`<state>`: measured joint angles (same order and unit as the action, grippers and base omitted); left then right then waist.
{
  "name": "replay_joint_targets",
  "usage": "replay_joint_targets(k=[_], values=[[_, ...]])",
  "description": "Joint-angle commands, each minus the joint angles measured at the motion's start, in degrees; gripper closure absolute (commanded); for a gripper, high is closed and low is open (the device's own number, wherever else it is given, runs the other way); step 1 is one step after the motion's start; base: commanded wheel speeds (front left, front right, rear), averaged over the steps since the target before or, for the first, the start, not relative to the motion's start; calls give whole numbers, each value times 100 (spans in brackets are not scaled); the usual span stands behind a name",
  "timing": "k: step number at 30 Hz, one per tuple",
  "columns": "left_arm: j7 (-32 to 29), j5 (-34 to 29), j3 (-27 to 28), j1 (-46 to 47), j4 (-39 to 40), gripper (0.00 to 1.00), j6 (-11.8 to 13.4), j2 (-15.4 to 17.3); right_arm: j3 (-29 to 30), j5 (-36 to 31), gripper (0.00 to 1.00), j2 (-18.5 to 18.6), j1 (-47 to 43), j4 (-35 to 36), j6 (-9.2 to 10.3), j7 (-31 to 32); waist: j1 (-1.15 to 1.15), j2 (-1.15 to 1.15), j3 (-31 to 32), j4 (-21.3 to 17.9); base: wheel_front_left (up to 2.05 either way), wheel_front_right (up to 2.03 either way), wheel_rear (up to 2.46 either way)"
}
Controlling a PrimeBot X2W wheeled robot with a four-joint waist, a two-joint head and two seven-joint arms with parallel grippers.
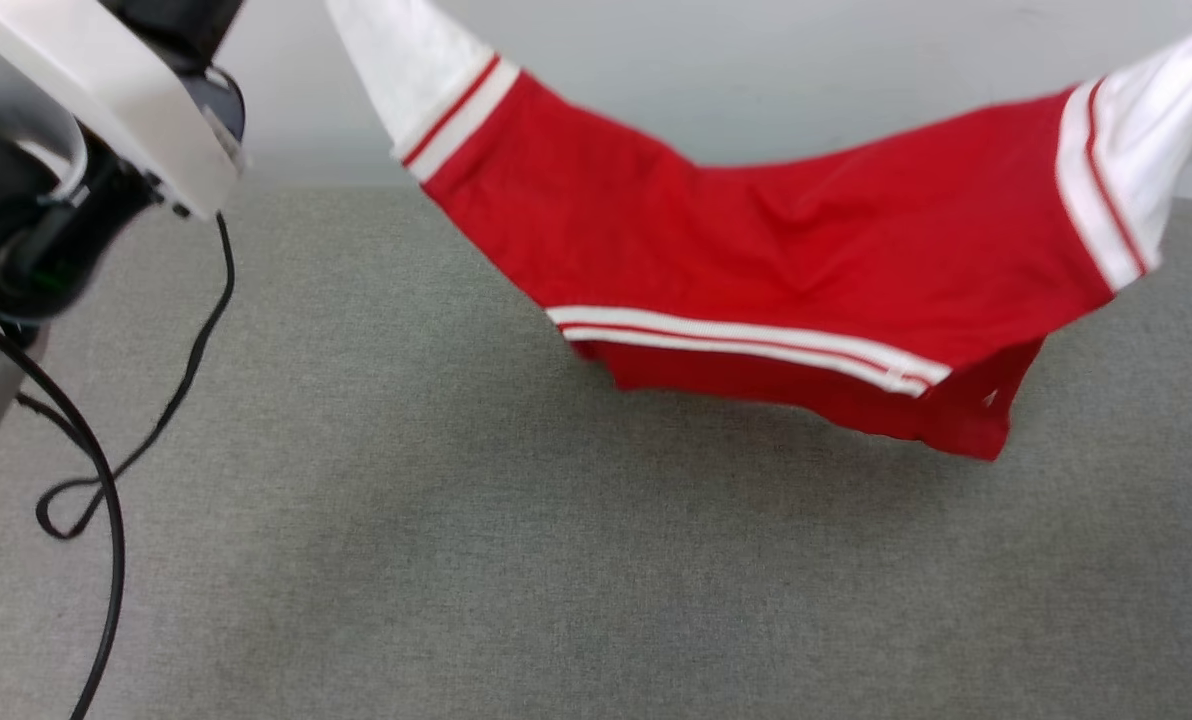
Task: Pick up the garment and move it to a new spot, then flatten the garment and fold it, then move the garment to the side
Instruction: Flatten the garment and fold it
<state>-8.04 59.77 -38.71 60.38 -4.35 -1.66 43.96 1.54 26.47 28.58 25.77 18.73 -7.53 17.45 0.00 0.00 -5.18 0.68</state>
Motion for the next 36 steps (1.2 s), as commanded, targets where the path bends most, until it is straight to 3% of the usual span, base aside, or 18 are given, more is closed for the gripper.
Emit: replay_joint_targets(k=[1, 13, 18, 28, 36], values=[[75, 8, 106, 209, 42, 100, 23, -58, 10, -20, 100, 52, 358, -84, 8, -48, 0, 0, -58, 27, 0, 0, 0], [206, -219, 361, 1306, -264, 100, 58, -372, -301, -46, 100, 178, 2209, -917, 8, -172, 0, 0, -538, 98, 0, 0, 0], [249, -353, 456, 1883, -487, 100, 84, -523, -621, -73, 100, 204, 3158, -1444, 8, -190, 0, 0, -1068, 98, 0, 0, 0], [619, -653, 689, 3052, -1308, 100, 127, -845, -1239, -237, 100, 116, 5252, -2947, 8, -466, 0, 0, -2352, 78, 0, 0, 0], [1051, -761, 907, 3727, -1982, 100, 55, -964, -1698, -378, 100, -36, 6656, -4265, 8, -928, 0, 0, -2996, 99, 0, 0, 0]])
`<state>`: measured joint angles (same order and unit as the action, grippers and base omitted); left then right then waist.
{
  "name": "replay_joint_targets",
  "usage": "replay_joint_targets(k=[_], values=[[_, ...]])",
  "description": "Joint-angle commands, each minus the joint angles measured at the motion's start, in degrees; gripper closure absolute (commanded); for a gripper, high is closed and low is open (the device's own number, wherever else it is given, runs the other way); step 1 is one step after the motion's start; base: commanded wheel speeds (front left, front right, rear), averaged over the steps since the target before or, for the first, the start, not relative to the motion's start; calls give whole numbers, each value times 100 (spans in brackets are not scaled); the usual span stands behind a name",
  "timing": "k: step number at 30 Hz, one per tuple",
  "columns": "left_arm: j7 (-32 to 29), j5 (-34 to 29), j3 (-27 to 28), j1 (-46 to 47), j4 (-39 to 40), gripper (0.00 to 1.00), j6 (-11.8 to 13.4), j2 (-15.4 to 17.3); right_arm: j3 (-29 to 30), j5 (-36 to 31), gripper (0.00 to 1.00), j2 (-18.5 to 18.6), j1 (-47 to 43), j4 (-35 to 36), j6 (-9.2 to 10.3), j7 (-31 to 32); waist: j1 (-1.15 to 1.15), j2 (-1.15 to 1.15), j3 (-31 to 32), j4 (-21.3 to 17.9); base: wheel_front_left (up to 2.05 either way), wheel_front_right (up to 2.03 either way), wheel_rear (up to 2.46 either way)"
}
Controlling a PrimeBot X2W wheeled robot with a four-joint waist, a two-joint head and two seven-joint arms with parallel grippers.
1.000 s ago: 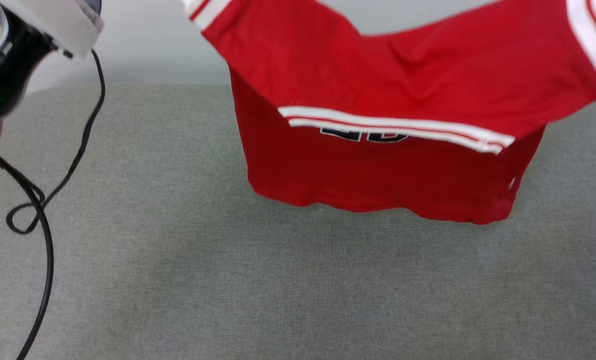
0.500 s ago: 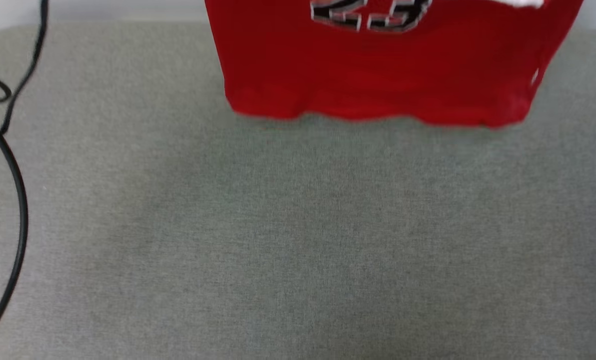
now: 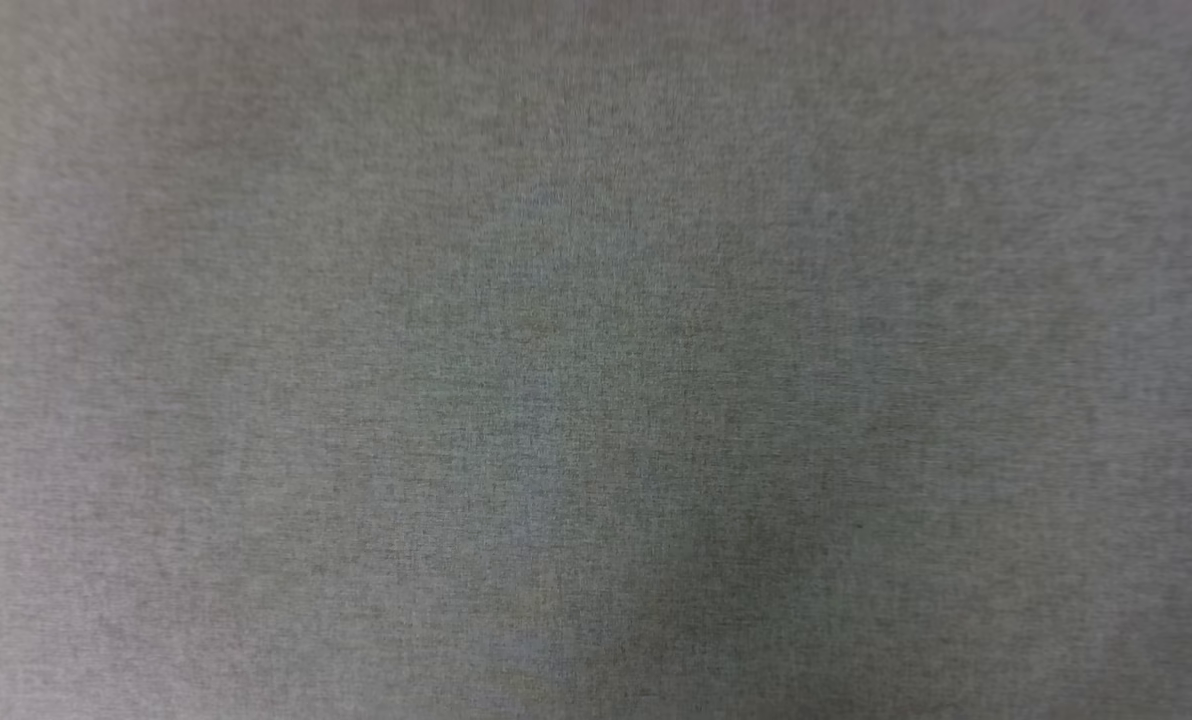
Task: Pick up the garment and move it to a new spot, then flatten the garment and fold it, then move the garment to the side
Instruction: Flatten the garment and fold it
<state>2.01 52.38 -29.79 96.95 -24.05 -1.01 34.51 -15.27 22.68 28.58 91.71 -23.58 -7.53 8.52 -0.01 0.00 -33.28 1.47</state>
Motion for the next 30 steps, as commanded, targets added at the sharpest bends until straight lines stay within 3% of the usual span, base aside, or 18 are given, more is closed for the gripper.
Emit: replay_joint_targets(k=[1, 6, 15, 23, 30], values=[[87, -25, 31, 99, -74, 100, -18, -14, -81, 12, 100, -52, 179, -170, 8, -81, 1, 0, -242, 35, 0, 0, 0], [333, -36, 55, -16, -308, 100, -108, -5, -388, 119, 100, -119, 347, -699, 8, -375, 1, 0, -432, 87, 0, 0, 0], [863, 62, -37, -1127, -519, 100, -251, 39, -939, 480, 100, 68, -399, -1126, 8, -867, 1, 0, -208, 149, 0, 0, 0], [1232, 228, 47, -2763, -328, 100, -263, 176, -1480, 921, 100, 619, -1921, -815, 8, -1126, 1, 0, 438, 134, 0, 0, 0], [1319, 334, 364, -4551, 253, 100, 9, 283, -1646, 1214, 100, 959, -3735, -233, 8, -1184, 1, 0, 1090, 93, 0, 0, 0]])
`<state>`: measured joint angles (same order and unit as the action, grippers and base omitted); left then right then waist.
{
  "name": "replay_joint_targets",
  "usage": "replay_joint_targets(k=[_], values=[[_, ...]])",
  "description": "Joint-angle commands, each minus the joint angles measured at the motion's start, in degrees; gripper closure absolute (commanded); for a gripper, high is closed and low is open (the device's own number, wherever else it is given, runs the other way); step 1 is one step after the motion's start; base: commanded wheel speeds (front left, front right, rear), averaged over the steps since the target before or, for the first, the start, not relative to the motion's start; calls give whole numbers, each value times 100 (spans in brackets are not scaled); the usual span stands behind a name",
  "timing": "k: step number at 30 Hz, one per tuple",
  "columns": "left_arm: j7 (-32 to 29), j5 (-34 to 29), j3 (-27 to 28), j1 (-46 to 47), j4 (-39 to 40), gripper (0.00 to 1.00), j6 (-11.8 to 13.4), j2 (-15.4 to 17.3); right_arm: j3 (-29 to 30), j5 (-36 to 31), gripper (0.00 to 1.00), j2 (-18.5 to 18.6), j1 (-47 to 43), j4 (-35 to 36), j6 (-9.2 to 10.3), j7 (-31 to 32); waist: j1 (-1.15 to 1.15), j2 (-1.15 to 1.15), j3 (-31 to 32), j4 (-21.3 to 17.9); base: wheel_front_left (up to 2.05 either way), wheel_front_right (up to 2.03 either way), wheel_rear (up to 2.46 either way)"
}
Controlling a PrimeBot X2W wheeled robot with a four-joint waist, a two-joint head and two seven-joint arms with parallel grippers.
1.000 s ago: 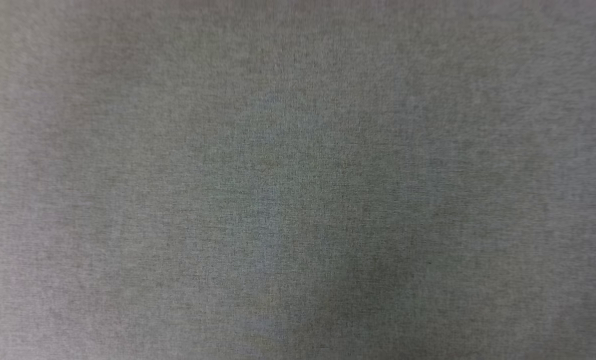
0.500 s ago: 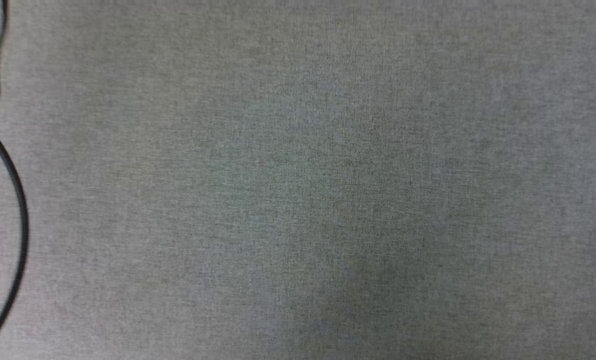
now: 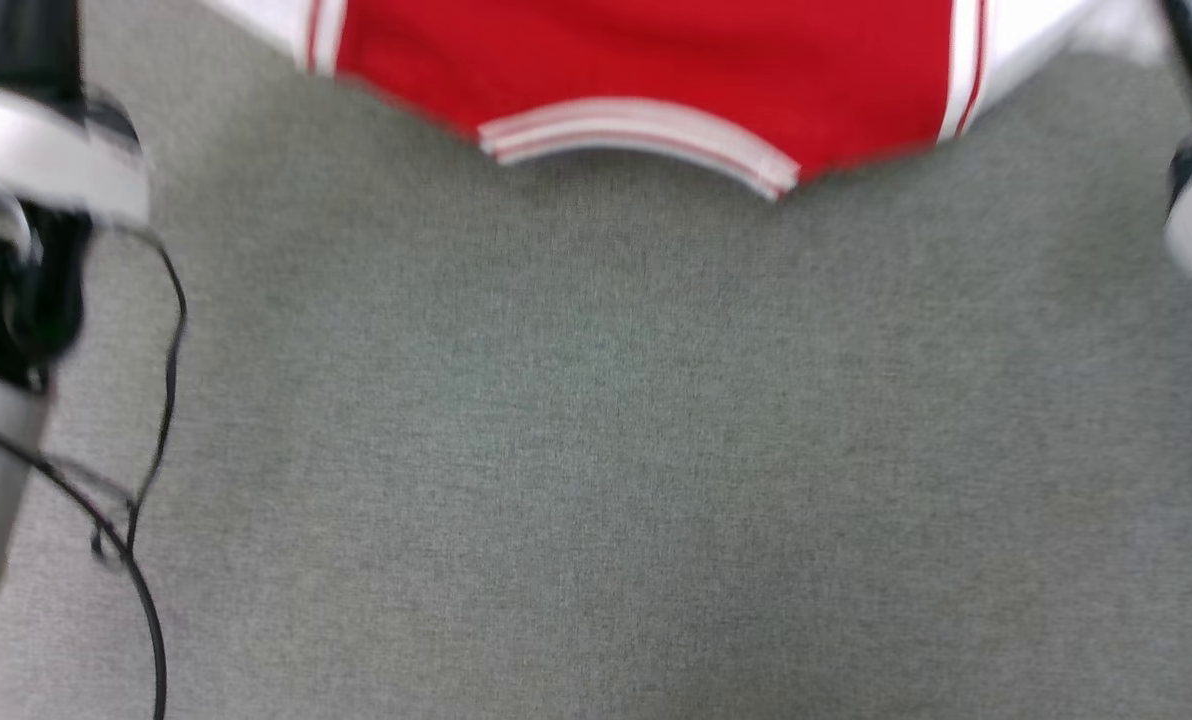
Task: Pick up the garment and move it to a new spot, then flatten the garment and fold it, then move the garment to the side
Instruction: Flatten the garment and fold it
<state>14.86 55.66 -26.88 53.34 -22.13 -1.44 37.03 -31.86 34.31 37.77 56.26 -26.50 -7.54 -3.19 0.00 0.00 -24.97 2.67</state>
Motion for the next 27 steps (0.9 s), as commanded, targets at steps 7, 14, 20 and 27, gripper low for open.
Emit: replay_joint_targets(k=[7, 14, 20, 27], values=[[46, -45, 606, -2028, 823, 100, 383, 21, 145, 82, 100, 87, -1861, 597, 10, 154, 0, 0, 843, -165, 0, 0, 0], [46, -157, 1268, -3860, 1444, 100, 663, -298, 520, 17, 100, -155, -3398, 1044, 10, 360, 0, 0, 1341, -278, 0, 0, 0], [47, -186, 1622, -5107, 1776, 100, 858, -673, 859, -44, 100, -408, -4551, 1212, 10, 544, 0, 0, 1717, -313, 0, 0, 0], [47, -257, 1926, -5897, 1844, 100, 923, -1027, 1384, -161, 100, -597, -5605, 1285, 11, 641, 0, 0, 1949, -241, 0, 0, 0]])
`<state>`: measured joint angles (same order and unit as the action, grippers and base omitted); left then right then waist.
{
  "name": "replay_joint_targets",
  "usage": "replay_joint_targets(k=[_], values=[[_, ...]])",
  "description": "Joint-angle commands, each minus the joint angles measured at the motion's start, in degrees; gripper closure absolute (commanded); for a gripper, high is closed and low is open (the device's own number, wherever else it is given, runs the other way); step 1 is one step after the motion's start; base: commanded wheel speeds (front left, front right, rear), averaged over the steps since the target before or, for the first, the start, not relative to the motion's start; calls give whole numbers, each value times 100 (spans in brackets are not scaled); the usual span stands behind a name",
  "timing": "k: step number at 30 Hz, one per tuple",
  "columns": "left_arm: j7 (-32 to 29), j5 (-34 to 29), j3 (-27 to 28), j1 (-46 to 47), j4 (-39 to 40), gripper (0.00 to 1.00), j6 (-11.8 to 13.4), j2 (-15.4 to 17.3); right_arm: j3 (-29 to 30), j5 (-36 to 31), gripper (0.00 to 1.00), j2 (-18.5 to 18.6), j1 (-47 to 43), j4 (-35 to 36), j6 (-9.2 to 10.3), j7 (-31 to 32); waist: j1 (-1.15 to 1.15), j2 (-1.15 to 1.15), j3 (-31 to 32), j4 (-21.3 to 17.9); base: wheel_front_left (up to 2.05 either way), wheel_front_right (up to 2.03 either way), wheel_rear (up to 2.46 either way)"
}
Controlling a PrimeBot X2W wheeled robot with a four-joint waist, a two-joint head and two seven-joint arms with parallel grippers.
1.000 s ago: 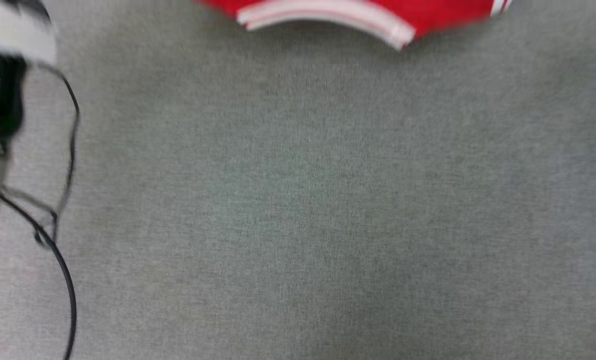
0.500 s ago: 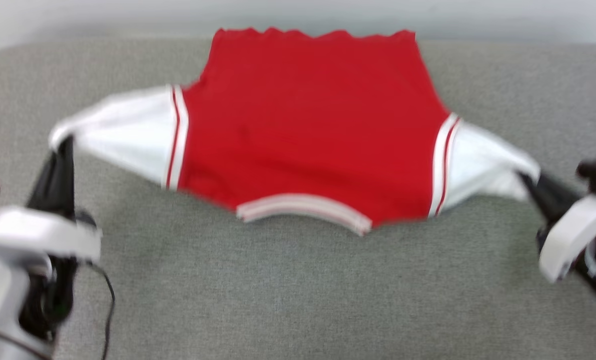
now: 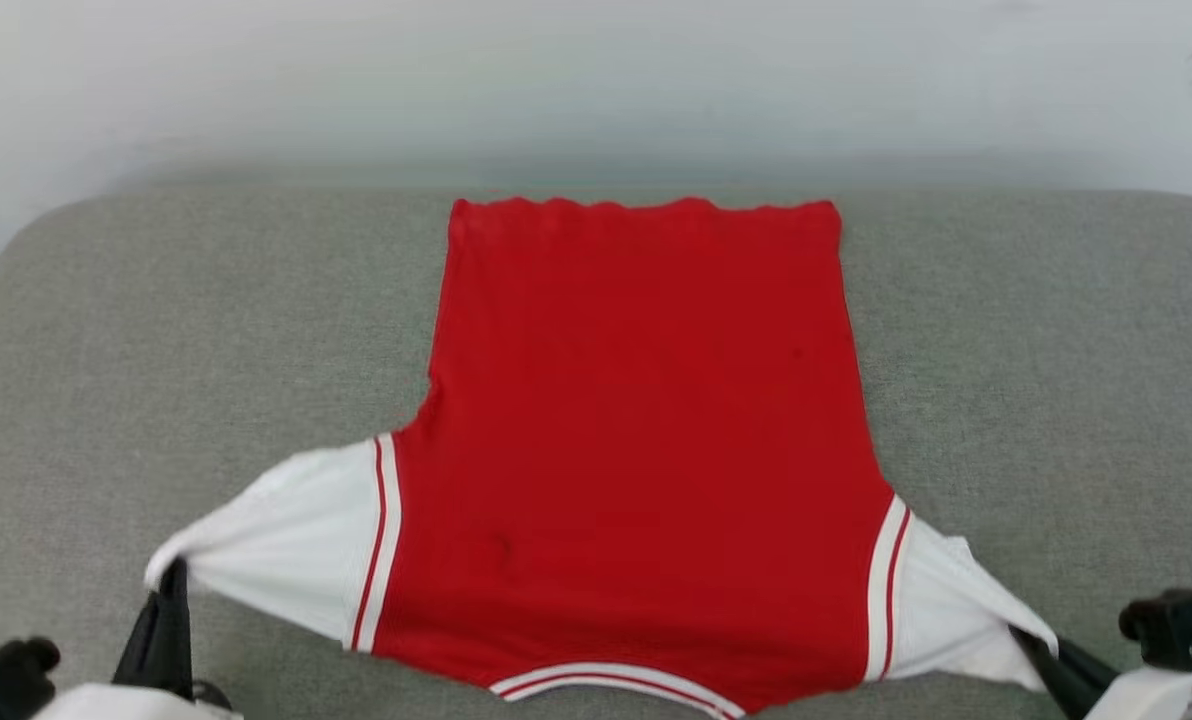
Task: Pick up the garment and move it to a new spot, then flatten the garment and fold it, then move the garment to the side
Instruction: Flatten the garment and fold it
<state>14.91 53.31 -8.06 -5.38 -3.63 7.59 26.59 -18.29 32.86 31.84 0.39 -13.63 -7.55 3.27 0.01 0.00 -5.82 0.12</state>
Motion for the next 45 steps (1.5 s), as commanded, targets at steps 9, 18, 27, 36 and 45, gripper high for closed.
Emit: replay_joint_targets(k=[9, 18, 27, 36, 45], values=[[42, -171, 151, -753, -484, 100, -32, -384, 423, -221, 100, -245, -987, -9, 12, 244, -1, 0, 227, 11, 0, 0, 0], [42, -380, 116, -699, -844, 100, -173, -565, 558, -258, 100, -381, -1223, -47, 12, 408, -1, 0, 201, 99, 0, 0, 0], [42, -640, 1, -406, -779, 100, -225, -676, 1029, -485, 0, -542, -743, 610, 10, 352, -1, 0, 177, 167, 0, 0, 0], [35, -962, -122, -195, -411, 100, -215, -814, 1829, -618, 0, -238, 282, 1645, 10, 681, -1, 0, -87, 451, 0, 0, 0], [36, -1311, -298, 543, -72, 100, -330, -1077, 1913, -715, 0, 299, 2442, 1719, 10, 1926, -1, 0, -1089, 1061, 0, 0, 0]])
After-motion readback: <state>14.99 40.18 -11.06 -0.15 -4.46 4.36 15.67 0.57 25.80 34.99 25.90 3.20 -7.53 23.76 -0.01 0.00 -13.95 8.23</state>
